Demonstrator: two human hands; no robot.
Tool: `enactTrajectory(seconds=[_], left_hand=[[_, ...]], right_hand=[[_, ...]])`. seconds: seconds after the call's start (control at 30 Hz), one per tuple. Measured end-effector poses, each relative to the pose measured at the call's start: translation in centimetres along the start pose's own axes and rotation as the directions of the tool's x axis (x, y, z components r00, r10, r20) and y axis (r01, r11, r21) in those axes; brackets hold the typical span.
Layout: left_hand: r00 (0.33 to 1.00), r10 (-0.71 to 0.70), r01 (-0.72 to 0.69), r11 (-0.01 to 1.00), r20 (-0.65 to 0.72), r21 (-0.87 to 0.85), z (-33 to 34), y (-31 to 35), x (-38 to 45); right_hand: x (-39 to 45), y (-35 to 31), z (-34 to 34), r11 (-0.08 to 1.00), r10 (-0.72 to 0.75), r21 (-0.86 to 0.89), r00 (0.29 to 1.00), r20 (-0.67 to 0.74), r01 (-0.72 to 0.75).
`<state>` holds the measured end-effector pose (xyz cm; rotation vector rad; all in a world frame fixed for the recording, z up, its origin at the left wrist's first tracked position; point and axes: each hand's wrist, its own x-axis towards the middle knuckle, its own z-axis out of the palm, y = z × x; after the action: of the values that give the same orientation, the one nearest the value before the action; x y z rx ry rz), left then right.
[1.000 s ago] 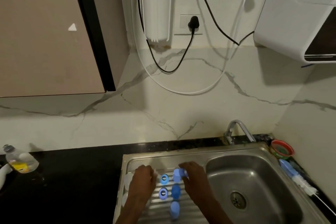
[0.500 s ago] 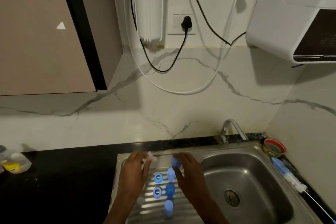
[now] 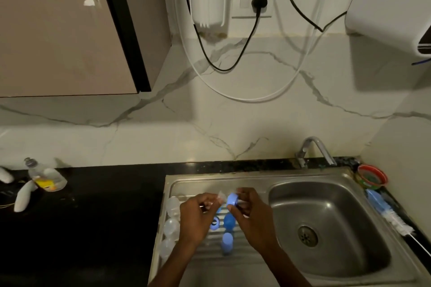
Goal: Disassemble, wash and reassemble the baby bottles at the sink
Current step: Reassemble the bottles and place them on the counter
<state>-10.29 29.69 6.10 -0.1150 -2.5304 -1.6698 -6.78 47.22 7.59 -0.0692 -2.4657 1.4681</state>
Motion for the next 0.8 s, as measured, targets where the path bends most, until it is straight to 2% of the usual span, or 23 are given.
enactTrajectory(seconds=[0.13,0.37,0.47,0.57,0.7,0.8], left_hand=[[0.992,-0.123,0.125,0.991,0.036,-0.043,1.0,0.0,-0.4],[0.998,-0.014,0.02,0.996,0.065,-0.085,0.8,-0.5,-0.8],[0.995,-0.033,0.042,0.994,0.092,-0.101,0.6,-0.8,-0.8],[0.991,-0.11,0.119,0.985,0.077,-0.126,0.8,-0.8,-0.6],[0.999,-0.034,0.034,0.999,0.004,-0.019,0.9,-0.8,-0.1],[0.999,-0.026,0.026,1.0,-0.018,-0.001,0.8,-1.5,0.3]], right_hand=[[-0.1,0.3,1.1,0.997,0.043,0.062,0.998,0.037,-0.045],[0.5,0.5,1.4,0.997,0.03,0.077,0.999,0.017,-0.031],[0.7,0.9,1.9,0.996,0.029,0.084,0.999,0.025,-0.031],[0.7,1.2,2.5,0.995,0.016,0.097,0.998,0.062,-0.022],[0.4,1.2,2.8,0.989,-0.016,0.148,0.994,0.111,-0.001],[0.6,1.1,2.6,0.988,-0.047,0.152,0.996,0.071,0.036]])
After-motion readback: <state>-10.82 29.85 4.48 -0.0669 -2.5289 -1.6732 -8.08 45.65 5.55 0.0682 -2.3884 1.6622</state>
